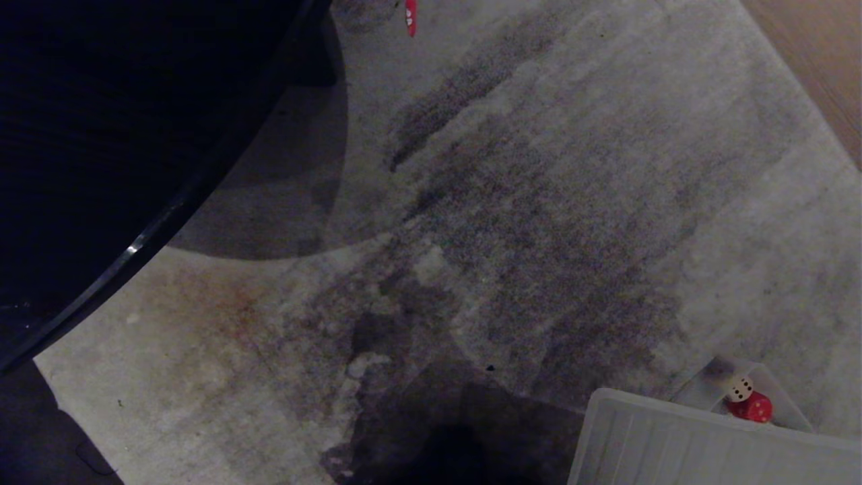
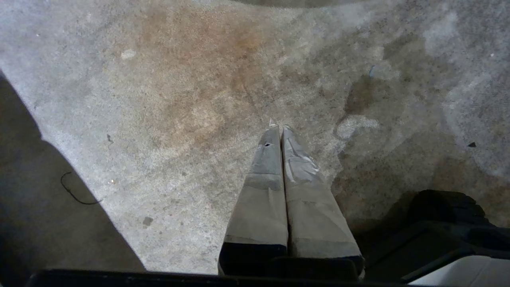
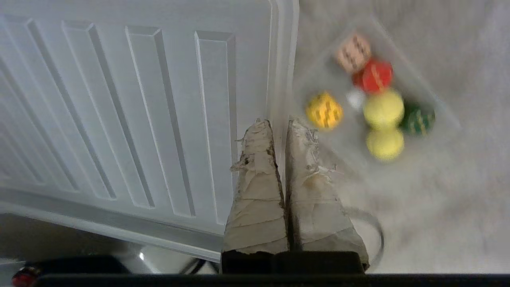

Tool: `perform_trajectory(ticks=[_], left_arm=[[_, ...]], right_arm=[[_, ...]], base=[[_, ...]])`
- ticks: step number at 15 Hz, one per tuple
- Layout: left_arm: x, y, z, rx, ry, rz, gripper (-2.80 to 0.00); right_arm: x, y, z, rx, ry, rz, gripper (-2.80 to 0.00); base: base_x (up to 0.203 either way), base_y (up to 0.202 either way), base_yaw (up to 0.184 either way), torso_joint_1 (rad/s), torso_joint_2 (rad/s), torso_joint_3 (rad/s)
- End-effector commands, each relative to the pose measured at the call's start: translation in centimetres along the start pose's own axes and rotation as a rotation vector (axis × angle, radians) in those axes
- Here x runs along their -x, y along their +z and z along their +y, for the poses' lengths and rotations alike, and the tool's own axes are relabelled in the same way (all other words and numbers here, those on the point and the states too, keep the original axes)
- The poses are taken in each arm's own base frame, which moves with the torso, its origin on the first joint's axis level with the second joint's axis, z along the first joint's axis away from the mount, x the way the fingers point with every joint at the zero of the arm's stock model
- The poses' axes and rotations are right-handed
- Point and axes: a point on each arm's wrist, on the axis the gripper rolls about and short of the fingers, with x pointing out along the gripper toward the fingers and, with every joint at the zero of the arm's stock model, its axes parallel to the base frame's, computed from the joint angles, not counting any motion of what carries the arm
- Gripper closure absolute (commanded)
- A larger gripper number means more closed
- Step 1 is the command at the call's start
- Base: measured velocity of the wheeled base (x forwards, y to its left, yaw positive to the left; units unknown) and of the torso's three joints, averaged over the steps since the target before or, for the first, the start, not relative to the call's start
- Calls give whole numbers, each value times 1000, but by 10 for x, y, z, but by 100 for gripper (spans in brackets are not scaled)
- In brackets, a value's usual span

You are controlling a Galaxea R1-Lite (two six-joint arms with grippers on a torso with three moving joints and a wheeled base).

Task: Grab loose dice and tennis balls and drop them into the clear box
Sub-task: Close the lid

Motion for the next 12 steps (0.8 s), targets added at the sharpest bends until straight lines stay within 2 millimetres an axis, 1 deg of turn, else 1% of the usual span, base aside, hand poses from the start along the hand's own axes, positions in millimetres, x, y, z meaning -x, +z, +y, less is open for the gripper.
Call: perform_trajectory(ticks=[1, 4, 12], left_arm=[[0, 0, 0, 0, 1, 3, 0], [0, 0, 0, 2, 1, 3, 0], [0, 0, 0, 0, 1, 3, 0]], right_arm=[[8, -12, -1, 39, 41, -130, 0], [7, -13, -2, 11, 40, -138, 0], [7, -13, -2, 9, 45, -137, 0]], base=[[0, 0, 0, 0, 0, 0], [0, 0, 0, 0, 0, 0], [0, 0, 0, 0, 0, 0]])
